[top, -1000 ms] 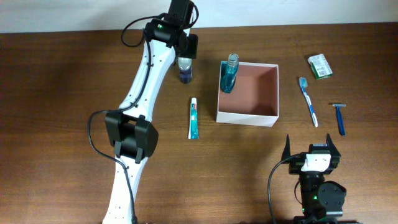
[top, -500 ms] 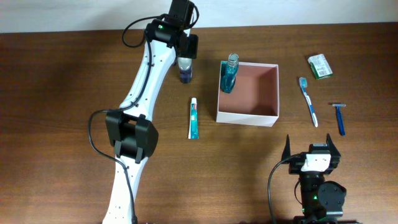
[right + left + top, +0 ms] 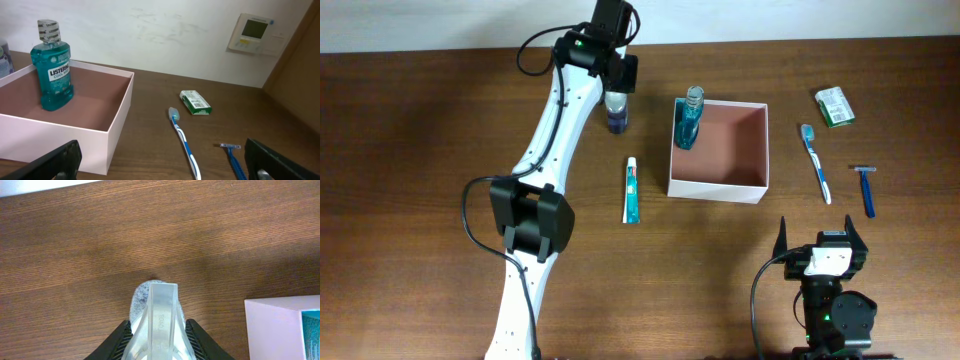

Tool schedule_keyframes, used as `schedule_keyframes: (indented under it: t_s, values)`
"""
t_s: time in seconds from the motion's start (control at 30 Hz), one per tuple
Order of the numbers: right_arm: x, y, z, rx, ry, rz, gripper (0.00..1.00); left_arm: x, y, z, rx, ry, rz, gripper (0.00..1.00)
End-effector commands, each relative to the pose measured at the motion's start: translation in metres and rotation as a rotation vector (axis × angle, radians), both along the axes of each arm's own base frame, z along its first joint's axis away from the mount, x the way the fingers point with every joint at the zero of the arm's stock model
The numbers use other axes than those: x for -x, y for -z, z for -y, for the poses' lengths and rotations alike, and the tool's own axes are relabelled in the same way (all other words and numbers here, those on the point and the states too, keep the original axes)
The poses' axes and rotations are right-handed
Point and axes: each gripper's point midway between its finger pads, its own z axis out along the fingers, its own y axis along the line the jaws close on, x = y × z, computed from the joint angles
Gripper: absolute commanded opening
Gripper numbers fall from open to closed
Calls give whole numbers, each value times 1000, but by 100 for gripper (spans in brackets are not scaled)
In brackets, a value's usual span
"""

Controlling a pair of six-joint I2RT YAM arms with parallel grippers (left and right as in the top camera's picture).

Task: Pack container
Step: 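Lower and close the left gripper on the pump head, then lift the soap pump bottle and carry it into the box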

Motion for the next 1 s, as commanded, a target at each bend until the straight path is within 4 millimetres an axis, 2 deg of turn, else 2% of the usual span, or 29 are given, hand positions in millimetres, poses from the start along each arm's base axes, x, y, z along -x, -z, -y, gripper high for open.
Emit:
schedule_keyframes:
  t_s: [0.0,0.17,0.23,0.47,0.6,0.63,0.83,0.97]
  values:
    - [0,2,1,-6,10,-2,99,0,2,2,6,10,-1,33]
    - [0,2,1,-6,10,-2,99,-1,-7,2,11,10,15,30]
    - [0,2,1,-6,10,-2,99,-1,-16,2,18,10,32,24]
    - [0,2,1,-6,10,-2,99,-1,-44,3,38,11,85,24]
    - [0,2,1,-6,10,-2,99,7,-85,4,60,17,148,24]
    - [0,2,1,-6,10,-2,99,10,-108,4,78,20,195,24]
    - [0,2,1,-6,10,-2,99,26,-201,1,151,25,390,24]
    - [0,2,1,-6,10,-2,99,48,-253,6,196,47,493,24]
